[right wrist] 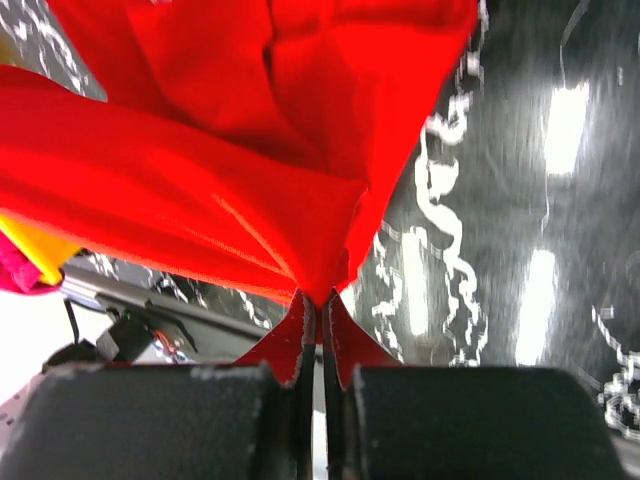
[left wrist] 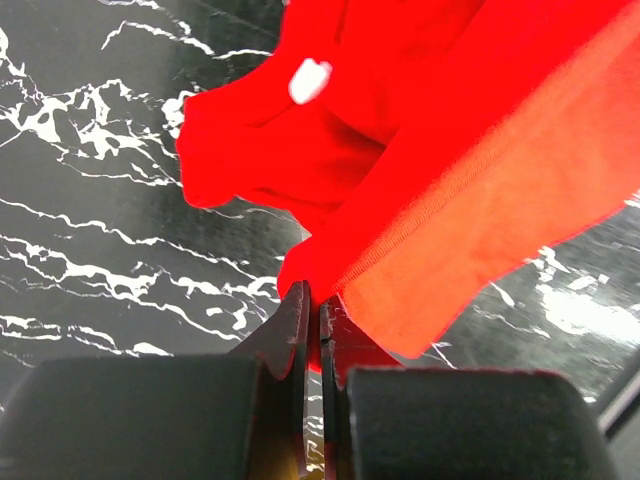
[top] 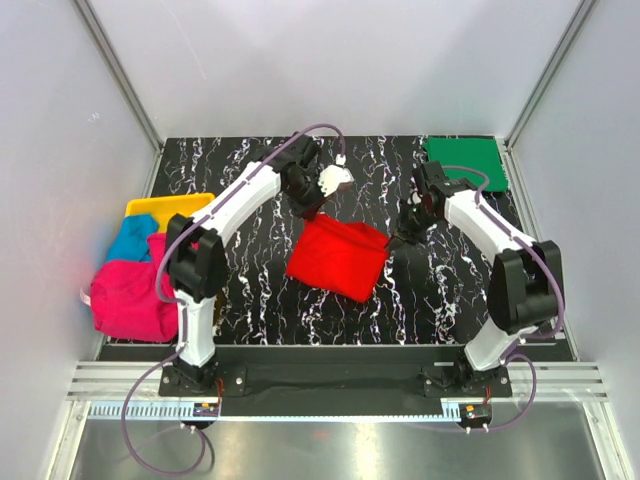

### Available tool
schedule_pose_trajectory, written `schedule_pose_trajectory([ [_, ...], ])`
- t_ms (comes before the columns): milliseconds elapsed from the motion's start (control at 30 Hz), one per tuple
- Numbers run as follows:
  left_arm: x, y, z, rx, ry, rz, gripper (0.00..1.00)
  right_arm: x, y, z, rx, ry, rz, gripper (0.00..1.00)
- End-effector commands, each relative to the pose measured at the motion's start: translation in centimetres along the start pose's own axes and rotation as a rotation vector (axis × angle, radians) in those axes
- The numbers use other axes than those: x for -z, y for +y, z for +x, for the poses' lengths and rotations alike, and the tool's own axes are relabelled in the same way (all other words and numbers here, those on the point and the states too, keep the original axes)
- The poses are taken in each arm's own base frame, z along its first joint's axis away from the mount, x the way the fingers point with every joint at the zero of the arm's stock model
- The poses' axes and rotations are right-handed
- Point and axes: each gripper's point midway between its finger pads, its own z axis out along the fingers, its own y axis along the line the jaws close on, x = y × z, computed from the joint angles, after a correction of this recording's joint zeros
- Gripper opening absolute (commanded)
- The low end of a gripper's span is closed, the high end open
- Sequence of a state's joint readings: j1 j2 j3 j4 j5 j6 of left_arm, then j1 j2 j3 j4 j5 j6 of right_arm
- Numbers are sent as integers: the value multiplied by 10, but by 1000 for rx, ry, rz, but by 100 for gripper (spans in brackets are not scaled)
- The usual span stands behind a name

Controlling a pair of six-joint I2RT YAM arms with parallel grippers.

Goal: Fold and stack the t-shirts
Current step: Fold the tshirt

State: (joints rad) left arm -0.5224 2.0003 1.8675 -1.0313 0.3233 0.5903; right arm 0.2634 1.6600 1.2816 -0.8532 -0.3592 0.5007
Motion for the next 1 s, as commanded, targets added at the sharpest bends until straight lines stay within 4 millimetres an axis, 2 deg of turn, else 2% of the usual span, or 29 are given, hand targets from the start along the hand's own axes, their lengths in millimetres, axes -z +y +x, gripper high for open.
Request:
schedule_pose_trajectory([
  [0, 7, 39, 8, 24, 37, -117, 2, -7, -3, -25, 22, -44, 13, 0],
  [33, 1, 42, 9, 27, 44, -119, 3, -13, -8, -30, 4, -40, 19, 0],
  [67, -2, 46, 6, 31, 32, -135, 9, -16, -9, -32, -5, -41, 18, 0],
  [133, -12, 53, 5, 40, 30, -149, 12, -25, -9, -41, -26, -51, 11, 1],
  [200, -18, 60, 4, 65, 24, -166, 20, -28, -3, -50, -32, -71, -9, 5],
  [267, -27, 70, 1, 90, -1, -199, 33, -35, -6, -55, -42, -71, 4, 17],
  [300, -33, 72, 2, 95, -2, -203, 48, -37, -6, -59, -47, -79, 8, 21],
  [333, -39, 78, -1, 92, -21, -221, 60, -41, -9, -60, -53, -79, 16, 33],
  [367, -45, 80, 1, 102, -22, -225, 76, -43, -13, -62, -61, -90, 37, 39],
  [400, -46, 84, 0, 102, -24, -247, 82, -43, -15, -67, -71, -109, 42, 45],
  [433, -48, 90, 1, 105, -23, -268, 84, -43, -16, -70, -76, -126, 51, 57],
  [467, -44, 100, -8, 120, -53, -308, 85, -41, -22, -78, -85, -166, 81, 59],
  [567, -25, 121, -17, 210, -107, -376, 89, -26, -21, -100, -106, -288, 104, 62],
  [633, -7, 124, -28, 247, -163, -381, 89, -14, -13, -104, -100, -339, 78, 62],
  [667, -9, 121, -20, 273, -159, -362, 89, -12, -11, -102, -94, -342, 62, 60],
  [733, -1, 114, -23, 265, -188, -351, 89, -15, -6, -84, -76, -336, 38, 58],
  [767, -11, 105, -11, 278, -163, -322, 89, -16, -5, -78, -66, -338, 37, 57],
  [800, -9, 97, -14, 272, -183, -289, 88, -14, -5, -67, -60, -344, 30, 55],
  [833, -10, 91, -11, 276, -182, -265, 84, -15, 5, -57, -31, -344, 10, 52],
  [900, -17, 68, -9, 283, -192, -171, 66, -11, 13, -45, -12, -370, -12, 40],
  [933, -14, 61, -13, 269, -212, -152, 61, -13, 21, -36, 8, -366, -32, 36],
  [967, -21, 49, -9, 259, -198, -121, 53, -15, 33, -33, 1, -362, -89, 32],
])
